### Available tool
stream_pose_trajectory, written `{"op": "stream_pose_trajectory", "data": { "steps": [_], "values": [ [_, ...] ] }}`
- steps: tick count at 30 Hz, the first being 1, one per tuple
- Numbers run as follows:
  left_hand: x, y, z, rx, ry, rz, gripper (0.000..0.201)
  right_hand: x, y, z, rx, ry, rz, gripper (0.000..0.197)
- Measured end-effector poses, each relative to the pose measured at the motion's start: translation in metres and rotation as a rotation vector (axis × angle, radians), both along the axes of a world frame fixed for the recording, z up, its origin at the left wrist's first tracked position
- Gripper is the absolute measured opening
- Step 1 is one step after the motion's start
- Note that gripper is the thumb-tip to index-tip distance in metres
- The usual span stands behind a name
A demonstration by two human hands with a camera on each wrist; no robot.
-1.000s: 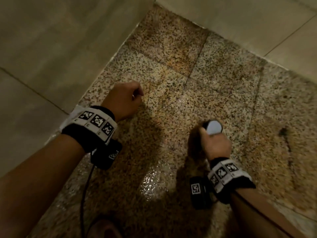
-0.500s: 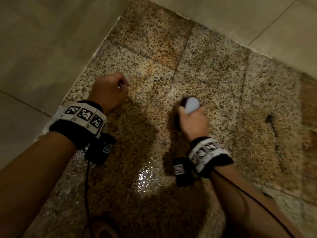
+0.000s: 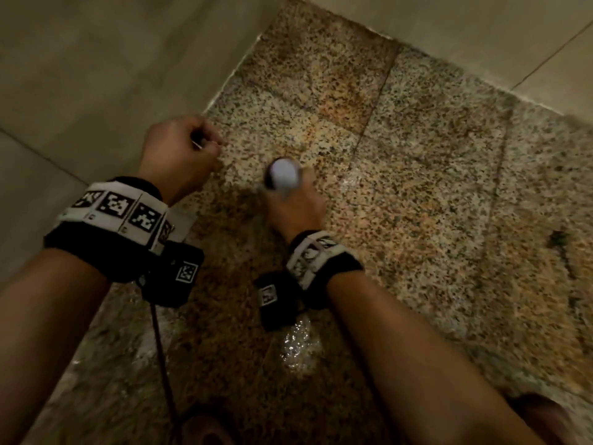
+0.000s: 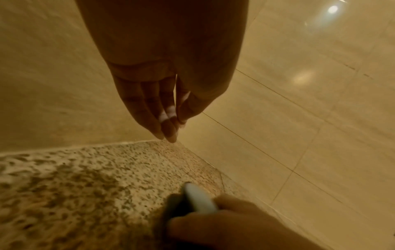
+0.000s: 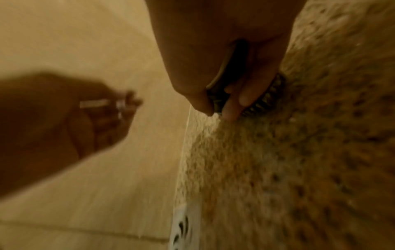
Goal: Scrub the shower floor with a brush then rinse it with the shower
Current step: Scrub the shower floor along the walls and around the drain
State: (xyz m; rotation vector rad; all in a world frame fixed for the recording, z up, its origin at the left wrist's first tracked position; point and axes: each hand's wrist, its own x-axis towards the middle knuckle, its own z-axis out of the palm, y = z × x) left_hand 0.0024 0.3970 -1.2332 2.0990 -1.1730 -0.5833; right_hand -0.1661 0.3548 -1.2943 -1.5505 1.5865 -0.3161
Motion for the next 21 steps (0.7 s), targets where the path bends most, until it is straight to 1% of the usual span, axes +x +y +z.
{"op": "stream_pose_trajectory", "data": {
  "steps": [2,3,4,5,6,7,8,9,10,11,12,13,14,15,17,19,21],
  "values": [
    [0.002,0.001,-0.004,0.017,0.016,0.012,0.012,-0.037,-0.022,-0.003,-0.108,0.049,-0.215,0.068],
    [0.001,0.000,-0.007,0.029,0.018,0.005,0.012,-0.056,-0.033,-0.003,-0.131,0.108,-0.290,0.070],
    [-0.001,-0.001,-0.009,0.037,0.024,-0.010,0.012,-0.070,-0.042,-0.004,-0.137,0.170,-0.337,0.071],
    [-0.005,-0.001,-0.011,0.044,0.025,-0.033,0.011,-0.078,-0.045,-0.004,-0.140,0.215,-0.343,0.071],
    [-0.009,-0.002,-0.011,0.046,0.010,-0.058,0.011,-0.075,-0.040,-0.002,-0.144,0.220,-0.317,0.069],
    [-0.012,-0.002,-0.011,0.043,-0.018,-0.082,0.011,-0.064,-0.030,0.000,-0.144,0.182,-0.263,0.065],
    [-0.013,-0.003,-0.011,0.031,-0.050,-0.095,0.011,-0.045,-0.014,0.000,-0.145,0.125,-0.170,0.060],
    [-0.012,-0.004,-0.010,0.021,-0.073,-0.091,0.011,-0.022,0.005,-0.001,-0.135,0.088,-0.040,0.056],
    [-0.012,-0.004,-0.007,0.010,-0.080,-0.081,0.012,0.001,0.022,-0.004,-0.131,0.059,0.100,0.055],
    [-0.012,-0.004,-0.005,0.010,-0.078,-0.068,0.012,0.020,0.037,-0.005,-0.097,0.023,0.206,0.058],
    [-0.011,-0.005,-0.003,0.011,-0.081,-0.060,0.013,0.035,0.044,-0.008,-0.039,-0.003,0.269,0.061],
    [-0.011,-0.004,-0.001,0.015,-0.084,-0.054,0.013,0.042,0.043,-0.007,0.017,-0.014,0.300,0.059],
    [-0.009,-0.002,-0.002,0.012,-0.085,-0.047,0.013,0.042,0.035,-0.007,0.023,-0.029,0.312,0.054],
    [-0.008,0.001,-0.002,0.003,-0.080,-0.043,0.013,0.034,0.025,-0.003,0.003,-0.049,0.260,0.051],
    [-0.005,0.008,-0.005,-0.006,-0.067,-0.039,0.012,0.001,-0.005,0.005,-0.094,-0.080,0.003,0.054],
    [-0.001,0.015,-0.008,-0.001,-0.067,-0.037,0.011,-0.040,-0.028,0.010,-0.155,0.003,-0.231,0.059],
    [-0.001,0.021,-0.010,-0.003,-0.090,-0.047,0.011,-0.071,-0.028,0.008,-0.132,0.137,-0.346,0.062]
  ]
}}
